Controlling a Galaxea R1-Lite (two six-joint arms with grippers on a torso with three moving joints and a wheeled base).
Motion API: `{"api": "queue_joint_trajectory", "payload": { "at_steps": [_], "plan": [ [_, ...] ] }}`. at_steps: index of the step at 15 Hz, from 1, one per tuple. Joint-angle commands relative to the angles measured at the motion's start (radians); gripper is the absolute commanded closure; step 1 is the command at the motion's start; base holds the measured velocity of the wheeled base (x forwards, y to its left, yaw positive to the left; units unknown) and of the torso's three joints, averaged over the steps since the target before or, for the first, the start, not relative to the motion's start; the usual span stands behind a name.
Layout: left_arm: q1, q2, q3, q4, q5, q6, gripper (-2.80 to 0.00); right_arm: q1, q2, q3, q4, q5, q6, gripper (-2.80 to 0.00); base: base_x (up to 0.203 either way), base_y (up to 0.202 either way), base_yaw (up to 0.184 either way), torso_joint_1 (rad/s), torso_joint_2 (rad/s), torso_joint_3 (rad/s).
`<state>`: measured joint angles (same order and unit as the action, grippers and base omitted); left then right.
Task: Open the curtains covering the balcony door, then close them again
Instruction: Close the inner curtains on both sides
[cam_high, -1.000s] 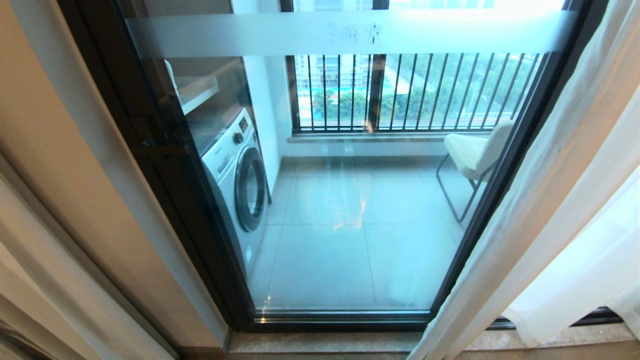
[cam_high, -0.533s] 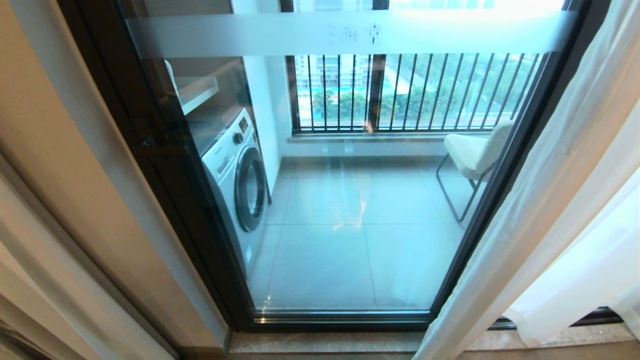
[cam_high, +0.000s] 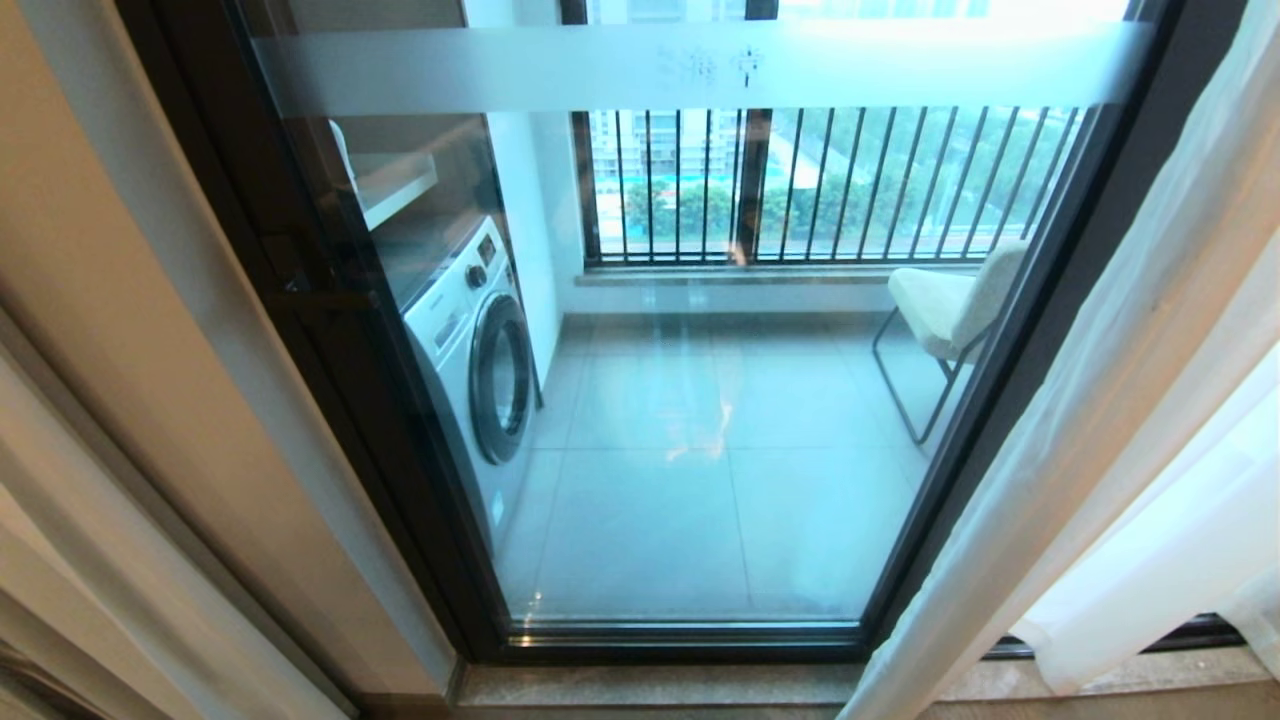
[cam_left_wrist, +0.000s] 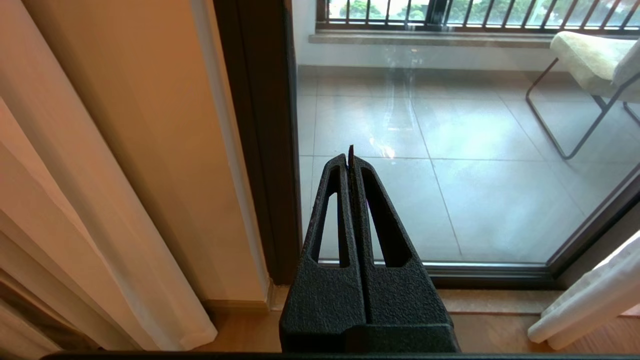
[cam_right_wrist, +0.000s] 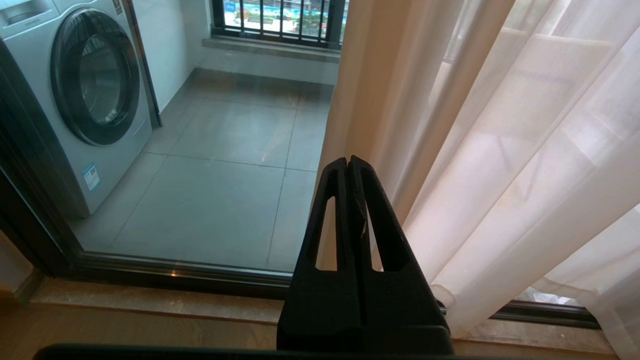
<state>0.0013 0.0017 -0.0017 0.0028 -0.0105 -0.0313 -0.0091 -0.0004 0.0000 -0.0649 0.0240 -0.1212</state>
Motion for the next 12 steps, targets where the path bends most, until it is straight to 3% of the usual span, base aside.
{"api": "queue_joint_trajectory", "payload": {
  "at_steps": [1, 12],
  "plan": [
    [0.0, 0.0, 0.0, 0.0, 0.0, -0.001, 0.0, 0.0, 0.0, 0.0, -0.001, 0.001, -0.002, 0.0, 0.0, 0.0, 0.0, 0.0, 0.0, 0.0],
    [0.0, 0.0, 0.0, 0.0, 0.001, -0.001, 0.0, 0.0, 0.0, 0.0, -0.001, 0.001, -0.002, 0.0, 0.0, 0.0, 0.0, 0.0, 0.0, 0.0]
  ]
}}
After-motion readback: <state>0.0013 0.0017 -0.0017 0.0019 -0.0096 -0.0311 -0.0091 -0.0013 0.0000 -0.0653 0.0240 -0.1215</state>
